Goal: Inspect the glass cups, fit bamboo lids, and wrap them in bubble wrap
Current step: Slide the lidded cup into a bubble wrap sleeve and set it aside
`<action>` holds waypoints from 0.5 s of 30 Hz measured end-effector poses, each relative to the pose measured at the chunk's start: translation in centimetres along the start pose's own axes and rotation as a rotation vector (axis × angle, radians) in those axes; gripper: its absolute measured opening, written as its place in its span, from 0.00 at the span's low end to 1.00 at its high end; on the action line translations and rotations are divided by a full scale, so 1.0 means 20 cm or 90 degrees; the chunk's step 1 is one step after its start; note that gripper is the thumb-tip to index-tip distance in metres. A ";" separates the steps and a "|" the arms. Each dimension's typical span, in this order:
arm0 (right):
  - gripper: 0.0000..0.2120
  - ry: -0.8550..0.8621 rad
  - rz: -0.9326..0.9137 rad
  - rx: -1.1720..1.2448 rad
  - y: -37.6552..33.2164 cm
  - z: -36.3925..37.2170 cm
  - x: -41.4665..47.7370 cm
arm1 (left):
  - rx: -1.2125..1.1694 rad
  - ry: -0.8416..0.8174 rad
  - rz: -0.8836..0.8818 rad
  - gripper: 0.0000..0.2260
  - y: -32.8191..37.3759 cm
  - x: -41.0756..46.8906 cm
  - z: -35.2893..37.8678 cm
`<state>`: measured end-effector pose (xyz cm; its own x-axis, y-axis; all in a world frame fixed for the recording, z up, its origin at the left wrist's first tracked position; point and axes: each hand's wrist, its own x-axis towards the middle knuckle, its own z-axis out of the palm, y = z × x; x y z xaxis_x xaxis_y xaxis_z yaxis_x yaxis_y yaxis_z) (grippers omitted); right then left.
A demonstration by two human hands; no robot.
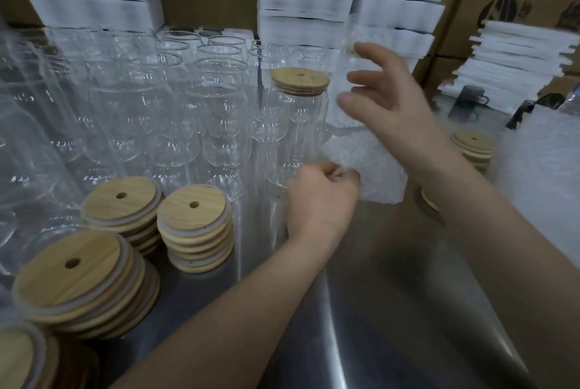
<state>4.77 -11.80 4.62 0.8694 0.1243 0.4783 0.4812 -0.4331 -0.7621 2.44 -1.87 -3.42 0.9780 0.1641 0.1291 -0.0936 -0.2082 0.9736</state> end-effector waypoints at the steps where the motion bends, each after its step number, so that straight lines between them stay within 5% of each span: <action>1: 0.35 -0.032 0.003 -0.046 -0.01 0.03 0.02 | -0.003 -0.012 -0.007 0.13 0.01 0.00 0.00; 5: 0.49 -0.109 0.032 -0.167 -0.02 0.16 0.11 | 0.003 -0.051 -0.020 0.22 0.03 -0.01 -0.02; 11: 0.44 -0.011 -0.003 -0.147 0.00 0.22 0.10 | -0.010 -0.060 -0.045 0.20 0.00 0.02 -0.02; 15: 0.39 0.143 -0.098 0.037 -0.02 0.13 0.04 | -0.064 -0.059 -0.071 0.20 -0.01 0.04 -0.02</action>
<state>5.59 -9.18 4.07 0.7417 -0.0189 0.6705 0.6174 -0.3714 -0.6934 3.08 -1.39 -3.39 0.9959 0.0907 0.0060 0.0027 -0.0962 0.9954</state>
